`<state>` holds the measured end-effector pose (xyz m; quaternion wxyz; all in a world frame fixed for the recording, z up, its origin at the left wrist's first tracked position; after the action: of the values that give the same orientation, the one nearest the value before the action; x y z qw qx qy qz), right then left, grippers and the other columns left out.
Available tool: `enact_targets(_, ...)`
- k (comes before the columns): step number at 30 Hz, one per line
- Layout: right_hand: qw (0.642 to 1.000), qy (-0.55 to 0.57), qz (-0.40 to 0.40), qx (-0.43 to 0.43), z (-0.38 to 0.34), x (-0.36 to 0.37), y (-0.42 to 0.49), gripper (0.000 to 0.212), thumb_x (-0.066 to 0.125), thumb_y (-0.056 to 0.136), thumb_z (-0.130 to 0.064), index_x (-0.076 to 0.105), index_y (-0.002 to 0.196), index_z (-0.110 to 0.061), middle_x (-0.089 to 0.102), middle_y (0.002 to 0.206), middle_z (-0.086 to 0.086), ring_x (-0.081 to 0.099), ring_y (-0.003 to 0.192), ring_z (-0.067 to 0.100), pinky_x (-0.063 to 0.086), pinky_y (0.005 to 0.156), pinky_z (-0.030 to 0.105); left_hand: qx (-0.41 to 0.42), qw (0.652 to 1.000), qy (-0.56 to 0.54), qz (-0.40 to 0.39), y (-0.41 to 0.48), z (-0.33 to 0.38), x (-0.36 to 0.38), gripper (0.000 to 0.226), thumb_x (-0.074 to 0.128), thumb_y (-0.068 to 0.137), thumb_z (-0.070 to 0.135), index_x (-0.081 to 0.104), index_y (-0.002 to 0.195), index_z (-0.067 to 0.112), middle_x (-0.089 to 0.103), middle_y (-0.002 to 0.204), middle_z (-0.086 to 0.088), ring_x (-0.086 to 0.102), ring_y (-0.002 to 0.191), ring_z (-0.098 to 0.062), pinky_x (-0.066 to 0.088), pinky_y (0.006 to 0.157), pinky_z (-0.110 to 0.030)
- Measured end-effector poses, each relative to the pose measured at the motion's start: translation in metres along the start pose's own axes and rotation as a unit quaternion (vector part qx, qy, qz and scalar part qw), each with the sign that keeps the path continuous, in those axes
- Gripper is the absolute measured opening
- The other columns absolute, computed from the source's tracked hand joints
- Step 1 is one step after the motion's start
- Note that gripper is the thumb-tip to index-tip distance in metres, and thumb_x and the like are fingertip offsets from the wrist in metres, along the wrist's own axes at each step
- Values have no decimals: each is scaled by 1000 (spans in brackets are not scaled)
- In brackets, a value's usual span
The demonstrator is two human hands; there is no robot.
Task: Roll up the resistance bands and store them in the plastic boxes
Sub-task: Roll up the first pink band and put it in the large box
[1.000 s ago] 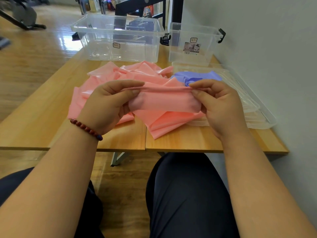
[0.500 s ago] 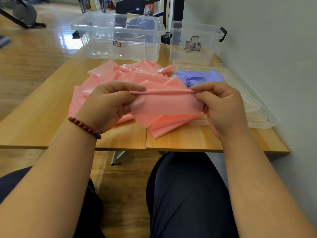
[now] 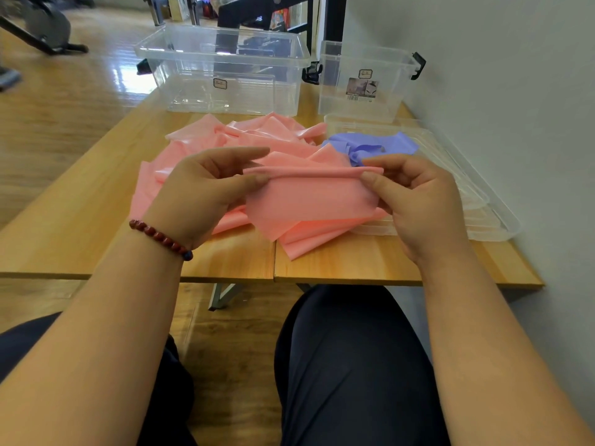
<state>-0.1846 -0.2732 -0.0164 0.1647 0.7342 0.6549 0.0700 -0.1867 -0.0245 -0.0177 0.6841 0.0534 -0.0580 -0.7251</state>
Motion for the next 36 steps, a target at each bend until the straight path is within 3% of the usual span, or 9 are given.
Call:
enact_targets(3,1000,-22,0,1,0,0,0,15,70,88,-18,71,82,-31,71,75,-3,64,78,13,55,77,46,8,1000,17,12,-2,1,2,16,70,74,18,79,80,30,74,89,3,67,94,-17,58,81,-31)
enact_targets(6,1000,-25,-14,5,2,1,-1,17,66,91,-20,68,82,-35,69,76,13,59,75,23,53,78,58,22,999,35,17,-1,2,3,30,63,89,8,79,78,32,72,81,5,66,86,-14,59,76,-30)
enact_targets(14,994,106,-12,41,-3,5,-1,34,60,91,1,78,80,-25,73,99,8,66,93,22,53,69,31,-6,997,-73,-30,-2,5,3,44,50,93,-6,80,78,22,73,83,1,67,77,-10,56,66,-21)
enact_targets(18,990,123,-11,61,-4,6,-2,40,54,88,3,78,70,-23,72,85,4,62,81,18,52,62,26,-2,995,-92,-31,-3,4,2,25,61,87,3,80,79,16,75,85,-3,70,80,-12,56,66,-21)
enact_targets(22,995,82,-3,50,-2,5,-1,23,70,87,-8,78,73,-25,72,82,2,64,80,15,52,66,28,10,999,-31,0,-1,4,0,14,68,69,19,79,77,23,74,88,2,68,86,-11,56,70,-21)
enact_targets(27,999,30,-2,29,-1,4,0,18,73,86,-10,74,90,-28,73,90,1,68,86,11,55,70,30,7,1000,16,2,0,3,0,33,71,69,21,70,102,22,68,76,5,68,81,-11,56,73,-22)
enact_targets(30,1000,3,4,8,-1,3,1,16,73,86,-15,74,85,-30,75,92,2,69,90,16,57,81,40,10,999,26,24,-1,4,1,19,69,81,13,76,90,27,73,88,6,68,94,-15,57,79,-26)
enact_targets(33,1000,1,-12,3,-2,6,2,13,68,87,-20,71,82,-32,68,80,18,63,75,22,54,74,49,23,999,23,35,-2,7,1,31,63,89,7,79,78,32,74,86,8,68,93,-14,58,79,-29)
enact_targets(36,999,36,-20,9,-3,7,2,20,63,92,-9,69,84,-26,60,72,19,55,68,24,47,64,37,22,999,2,29,-4,9,2,32,61,90,4,78,79,29,72,82,8,67,85,-9,58,73,-25)
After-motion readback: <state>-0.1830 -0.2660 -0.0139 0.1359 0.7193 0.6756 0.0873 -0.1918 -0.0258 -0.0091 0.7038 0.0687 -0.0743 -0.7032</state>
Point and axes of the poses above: each hand's wrist, its own y-axis towards the middle knuckle, its own x-axis out of the palm, z = x × y, the point moved 3 cm from there along y, towards the middle knuckle
